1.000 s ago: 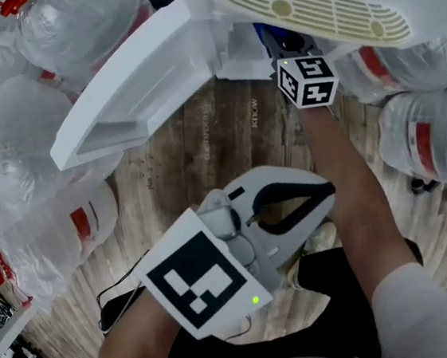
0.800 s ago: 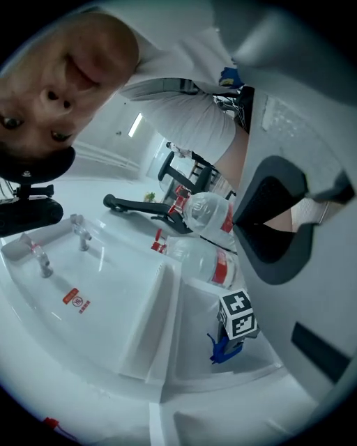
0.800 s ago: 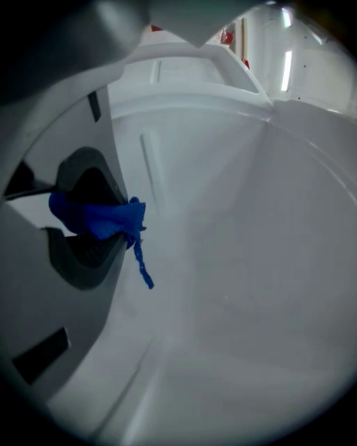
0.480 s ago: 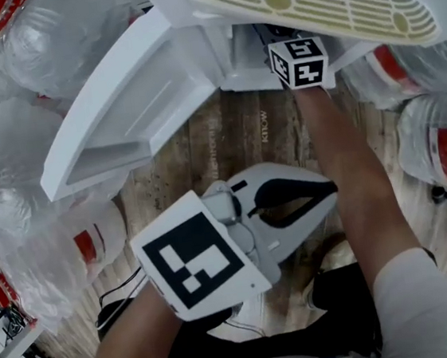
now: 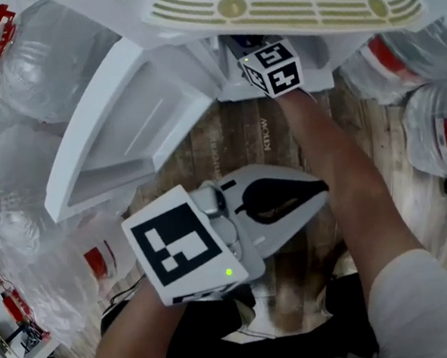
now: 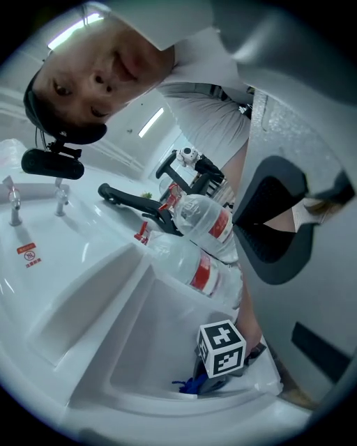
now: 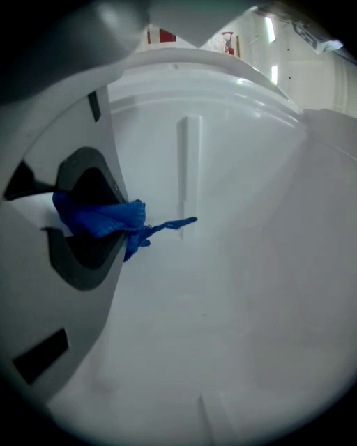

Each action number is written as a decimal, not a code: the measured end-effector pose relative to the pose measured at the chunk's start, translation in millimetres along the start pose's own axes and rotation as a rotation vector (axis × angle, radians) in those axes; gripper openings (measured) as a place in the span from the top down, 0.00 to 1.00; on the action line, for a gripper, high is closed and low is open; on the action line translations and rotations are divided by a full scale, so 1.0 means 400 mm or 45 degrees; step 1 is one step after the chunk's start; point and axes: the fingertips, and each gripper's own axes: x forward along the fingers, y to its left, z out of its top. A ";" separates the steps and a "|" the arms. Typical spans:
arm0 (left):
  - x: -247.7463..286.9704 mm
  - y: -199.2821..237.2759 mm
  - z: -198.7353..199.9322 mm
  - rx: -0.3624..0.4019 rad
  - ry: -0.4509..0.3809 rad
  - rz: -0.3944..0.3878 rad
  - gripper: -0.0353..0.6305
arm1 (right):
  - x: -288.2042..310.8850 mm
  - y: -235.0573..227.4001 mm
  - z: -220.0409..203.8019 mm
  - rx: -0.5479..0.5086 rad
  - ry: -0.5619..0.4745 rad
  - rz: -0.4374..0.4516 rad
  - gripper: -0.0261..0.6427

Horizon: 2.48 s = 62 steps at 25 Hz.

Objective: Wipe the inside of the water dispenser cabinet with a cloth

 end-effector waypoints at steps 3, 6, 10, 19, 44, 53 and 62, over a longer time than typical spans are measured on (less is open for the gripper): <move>0.008 -0.002 0.004 0.006 0.007 -0.019 0.94 | -0.029 0.035 -0.010 0.045 -0.005 0.038 0.86; 0.017 -0.004 0.005 0.024 0.016 -0.034 0.94 | -0.067 0.069 -0.014 0.099 -0.020 0.046 0.86; 0.027 -0.009 0.011 0.010 0.001 -0.047 0.94 | -0.123 0.127 -0.044 0.128 -0.017 0.078 0.86; 0.029 0.005 0.011 -0.004 0.004 -0.028 0.94 | -0.134 0.013 0.040 0.168 -0.130 0.011 0.86; 0.050 -0.010 0.012 0.032 0.007 -0.067 0.94 | -0.202 0.146 0.071 0.101 -0.187 0.287 0.86; 0.055 -0.013 0.015 0.015 0.013 -0.037 0.94 | -0.177 -0.002 0.221 0.104 -0.309 0.086 0.86; 0.051 -0.014 0.015 0.005 0.011 -0.039 0.94 | -0.133 0.064 0.261 0.043 -0.308 0.159 0.86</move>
